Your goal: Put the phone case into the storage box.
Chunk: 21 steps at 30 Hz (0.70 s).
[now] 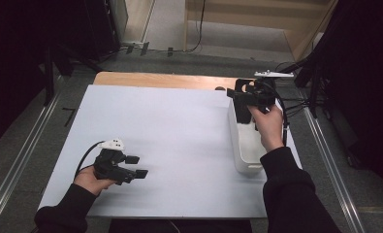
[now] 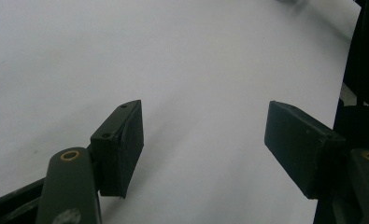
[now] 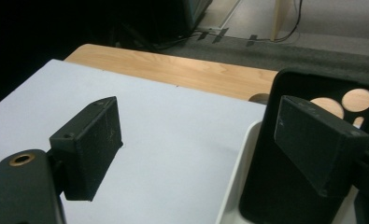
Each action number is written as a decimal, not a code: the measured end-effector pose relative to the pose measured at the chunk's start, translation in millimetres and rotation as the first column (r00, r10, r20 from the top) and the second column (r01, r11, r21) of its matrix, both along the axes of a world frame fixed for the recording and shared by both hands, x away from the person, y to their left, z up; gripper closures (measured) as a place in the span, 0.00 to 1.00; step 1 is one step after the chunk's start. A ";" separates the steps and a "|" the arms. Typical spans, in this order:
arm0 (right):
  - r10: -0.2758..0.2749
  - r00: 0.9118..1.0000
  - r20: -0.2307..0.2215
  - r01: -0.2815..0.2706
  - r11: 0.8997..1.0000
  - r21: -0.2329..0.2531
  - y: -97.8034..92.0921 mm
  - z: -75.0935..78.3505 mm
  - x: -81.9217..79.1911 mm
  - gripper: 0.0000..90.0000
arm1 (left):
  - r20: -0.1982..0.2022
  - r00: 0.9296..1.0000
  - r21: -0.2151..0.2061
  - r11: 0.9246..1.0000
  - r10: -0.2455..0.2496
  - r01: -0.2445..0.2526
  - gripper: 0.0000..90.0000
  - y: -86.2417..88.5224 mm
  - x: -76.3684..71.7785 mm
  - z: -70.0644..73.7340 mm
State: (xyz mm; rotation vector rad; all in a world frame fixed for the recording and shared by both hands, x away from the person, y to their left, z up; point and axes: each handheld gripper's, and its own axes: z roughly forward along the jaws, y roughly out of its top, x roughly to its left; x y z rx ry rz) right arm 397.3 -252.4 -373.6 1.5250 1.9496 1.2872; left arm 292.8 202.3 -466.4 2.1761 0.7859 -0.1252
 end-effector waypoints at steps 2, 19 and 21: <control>0.013 1.000 -0.004 -0.013 1.000 0.005 1.9 -1.3 -3.4 0.15 | -0.001 1.000 0.000 1.000 -0.003 0.003 0.32 -0.4 0.0 -0.4; 0.112 0.993 -0.024 -0.113 0.993 -0.021 18.1 -13.2 -31.0 0.15 | 0.008 1.000 0.026 0.999 -0.029 0.028 0.32 -0.1 -6.9 -0.7; 0.123 0.992 -0.028 -0.123 0.992 -0.015 19.3 -14.8 -33.7 0.15 | 0.006 1.000 0.030 0.999 -0.029 0.029 0.32 0.7 -7.1 -0.4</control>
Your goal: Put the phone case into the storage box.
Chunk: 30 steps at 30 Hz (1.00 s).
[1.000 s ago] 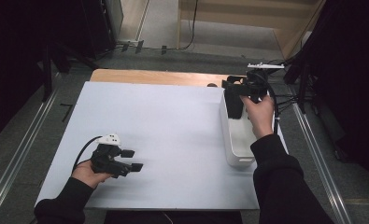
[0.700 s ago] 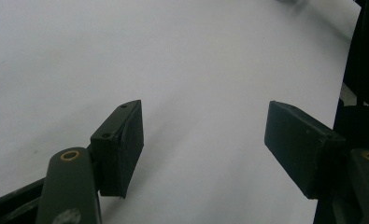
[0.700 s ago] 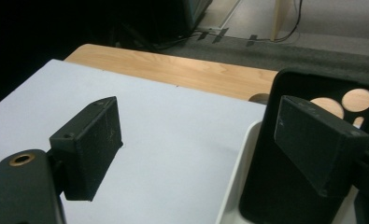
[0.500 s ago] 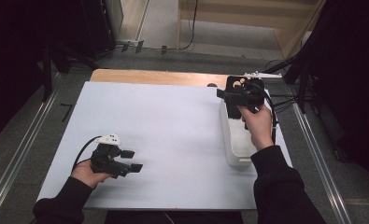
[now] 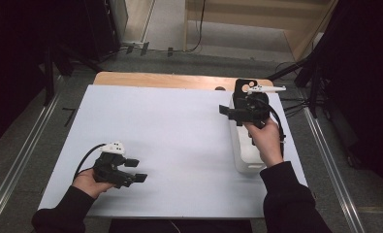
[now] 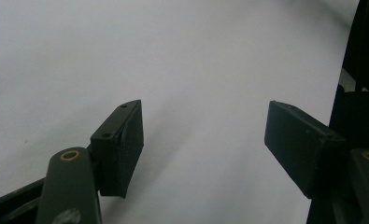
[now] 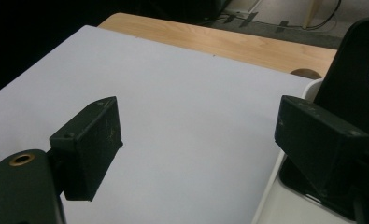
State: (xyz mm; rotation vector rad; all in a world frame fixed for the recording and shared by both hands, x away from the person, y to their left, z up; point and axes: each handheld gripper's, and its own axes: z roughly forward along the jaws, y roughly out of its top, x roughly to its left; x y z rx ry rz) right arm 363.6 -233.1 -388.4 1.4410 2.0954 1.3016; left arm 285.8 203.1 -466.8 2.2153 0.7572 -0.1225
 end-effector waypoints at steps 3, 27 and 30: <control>0.008 1.000 -0.002 -0.008 1.000 0.007 1.9 -2.0 -4.4 0.15 | -0.001 1.000 0.000 1.000 0.003 -0.003 0.32 0.6 -0.4 0.0; 0.096 0.995 -0.038 -0.096 0.995 0.015 16.9 -25.1 -42.5 0.15 | 0.005 1.000 0.000 1.000 -0.001 0.001 0.32 0.4 -0.6 0.2; 0.103 0.994 -0.043 -0.103 0.995 0.018 17.4 -27.9 -46.2 0.15 | 0.008 1.000 0.007 1.000 -0.005 0.005 0.32 -0.1 -0.6 0.3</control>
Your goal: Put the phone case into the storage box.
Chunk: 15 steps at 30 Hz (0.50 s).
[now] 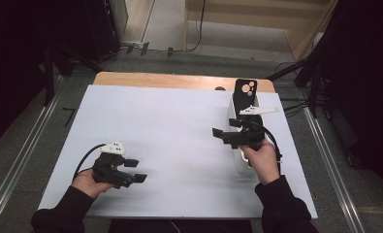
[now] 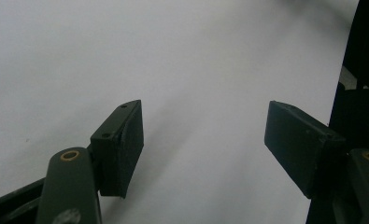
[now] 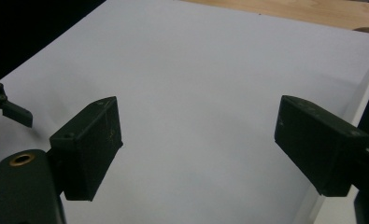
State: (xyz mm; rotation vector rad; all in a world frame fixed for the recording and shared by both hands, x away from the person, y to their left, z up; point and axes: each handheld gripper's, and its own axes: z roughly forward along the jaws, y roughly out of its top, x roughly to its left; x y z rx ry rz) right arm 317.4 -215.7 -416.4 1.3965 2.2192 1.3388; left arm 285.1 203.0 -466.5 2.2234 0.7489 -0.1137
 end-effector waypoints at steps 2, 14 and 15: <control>0.006 1.000 -0.001 -0.006 1.000 -0.001 0.7 -1.3 -1.7 0.15 | -0.003 1.000 0.003 1.000 -0.004 0.004 0.32 -0.4 0.0 -0.1; 0.060 0.998 -0.018 -0.059 0.998 0.028 4.9 -6.6 -18.3 0.15 | 0.001 1.000 0.007 1.000 -0.002 0.002 0.32 -1.2 -0.2 -0.9; 0.063 0.998 -0.011 -0.063 0.998 0.029 4.7 -6.9 -19.7 0.15 | 0.001 1.000 0.008 1.000 -0.002 0.002 0.32 -1.3 -0.2 -0.9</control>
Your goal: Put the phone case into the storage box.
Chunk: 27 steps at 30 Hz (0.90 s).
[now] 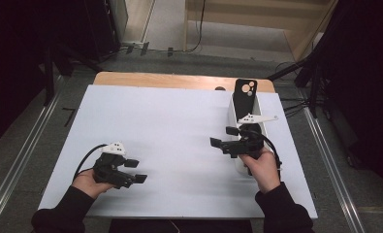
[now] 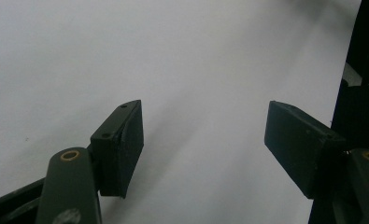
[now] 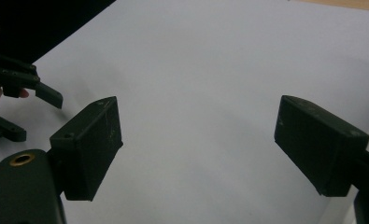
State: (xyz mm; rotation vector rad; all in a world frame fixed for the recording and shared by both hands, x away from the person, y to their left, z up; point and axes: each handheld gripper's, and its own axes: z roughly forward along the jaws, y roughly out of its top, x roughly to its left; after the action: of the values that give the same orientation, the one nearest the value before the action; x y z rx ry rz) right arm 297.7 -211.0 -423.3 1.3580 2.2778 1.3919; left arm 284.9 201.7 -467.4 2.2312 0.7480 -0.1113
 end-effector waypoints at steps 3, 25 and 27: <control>0.009 1.000 0.007 -0.009 1.000 -0.001 1.3 -1.3 -4.4 0.15 | 0.001 1.000 0.001 1.000 0.000 0.000 0.32 0.0 -0.2 0.2; 0.094 0.996 -0.008 -0.095 0.994 -0.053 12.1 -21.4 -35.8 0.15 | -0.001 1.000 0.003 1.000 0.000 0.000 0.32 -0.3 -0.7 0.6; 0.109 0.994 -0.008 -0.109 0.992 -0.060 12.4 -23.9 -39.1 0.16 | -0.001 1.000 0.004 1.000 -0.001 0.001 0.32 -0.2 -0.7 0.6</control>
State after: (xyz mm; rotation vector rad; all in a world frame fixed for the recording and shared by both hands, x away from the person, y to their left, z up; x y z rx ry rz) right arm 258.6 -198.6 -447.1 1.2376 2.4103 1.3394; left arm 284.2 201.5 -466.8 2.2355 0.7483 -0.1108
